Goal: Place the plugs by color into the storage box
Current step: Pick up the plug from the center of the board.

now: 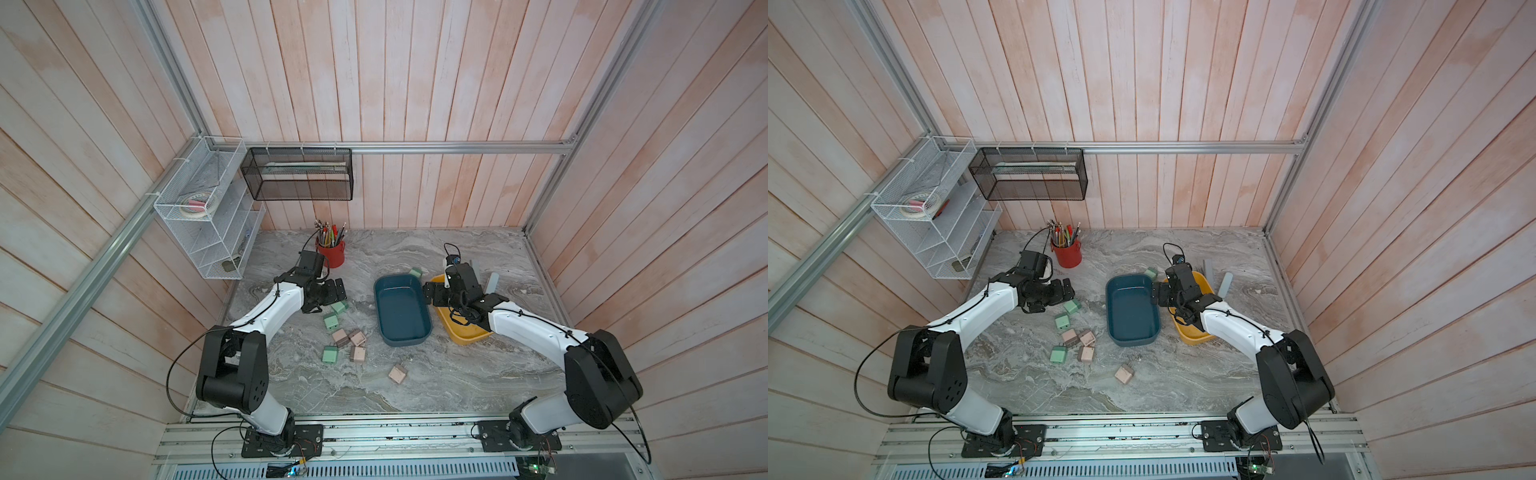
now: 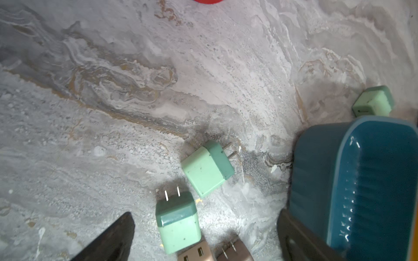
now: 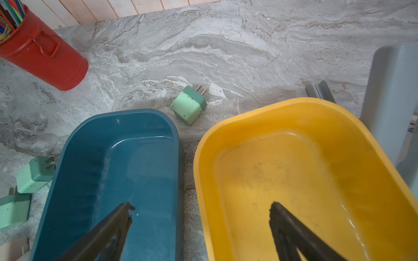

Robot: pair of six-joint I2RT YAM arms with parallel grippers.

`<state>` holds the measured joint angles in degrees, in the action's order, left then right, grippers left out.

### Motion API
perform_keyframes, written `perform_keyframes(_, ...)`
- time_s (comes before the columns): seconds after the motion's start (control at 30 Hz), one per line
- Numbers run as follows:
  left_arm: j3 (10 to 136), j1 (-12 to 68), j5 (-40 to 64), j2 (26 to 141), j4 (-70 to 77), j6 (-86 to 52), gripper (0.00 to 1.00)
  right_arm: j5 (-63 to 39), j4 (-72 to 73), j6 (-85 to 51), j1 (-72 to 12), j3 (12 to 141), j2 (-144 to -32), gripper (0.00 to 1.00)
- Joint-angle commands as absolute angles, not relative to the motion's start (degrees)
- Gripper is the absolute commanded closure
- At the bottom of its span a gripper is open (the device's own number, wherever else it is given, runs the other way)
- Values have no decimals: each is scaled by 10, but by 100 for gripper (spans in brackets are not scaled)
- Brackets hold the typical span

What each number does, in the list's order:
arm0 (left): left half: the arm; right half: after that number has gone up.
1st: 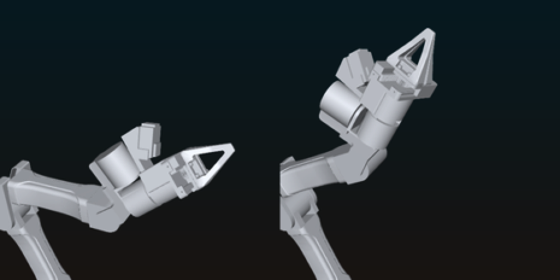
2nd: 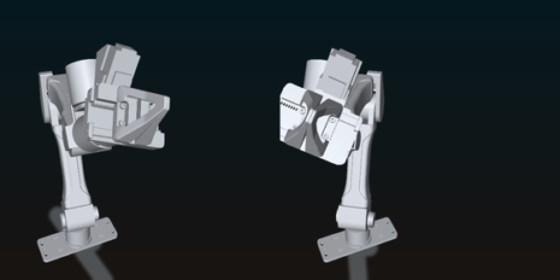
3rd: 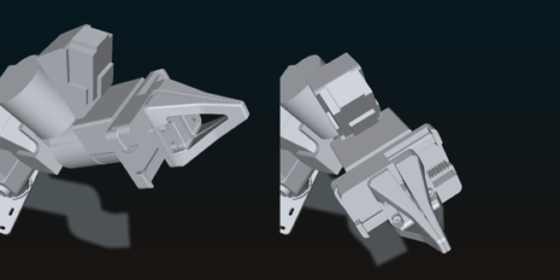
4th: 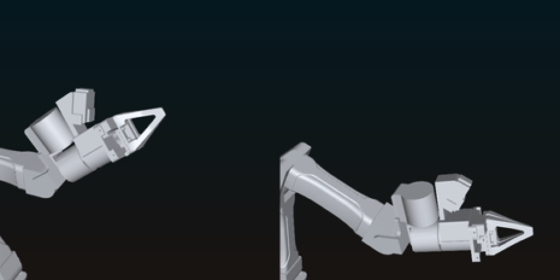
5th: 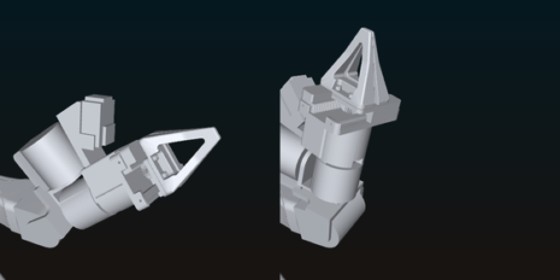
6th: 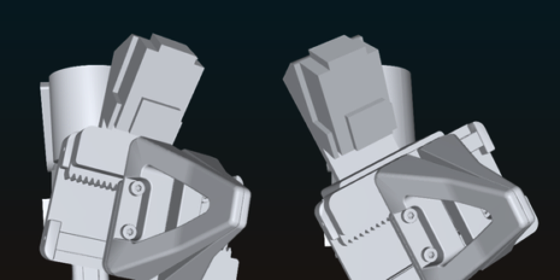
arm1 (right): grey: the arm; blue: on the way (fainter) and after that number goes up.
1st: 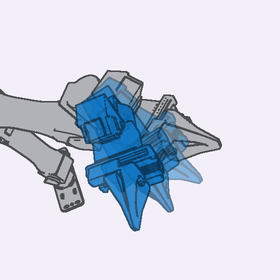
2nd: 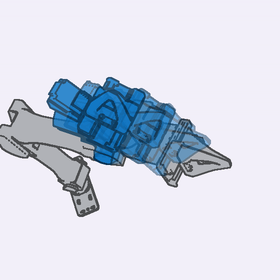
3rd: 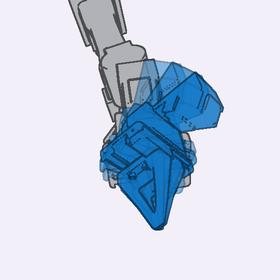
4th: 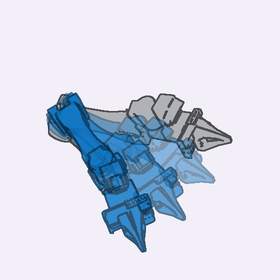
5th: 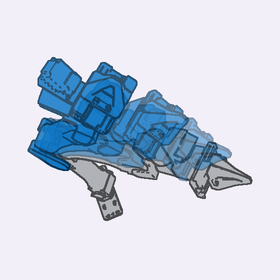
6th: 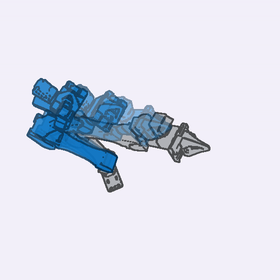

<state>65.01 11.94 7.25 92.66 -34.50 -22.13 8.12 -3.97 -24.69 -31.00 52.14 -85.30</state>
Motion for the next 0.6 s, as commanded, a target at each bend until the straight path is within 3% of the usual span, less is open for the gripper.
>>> perform_keyframes(0.0, 670, 129, 92, 946, -333, -117, 0, 70, -54, -259, -314, 506, -856, 2)
perform_keyframes(0.27, 667, 153, 87, 979, -302, 0, 0, 70, -53, -267, -314, 493, -853, 2)
perform_keyframes(0.57, 667, 156, 37, 1032, -284, 32, 0, 68, -59, -268, -314, 490, -854, 2)
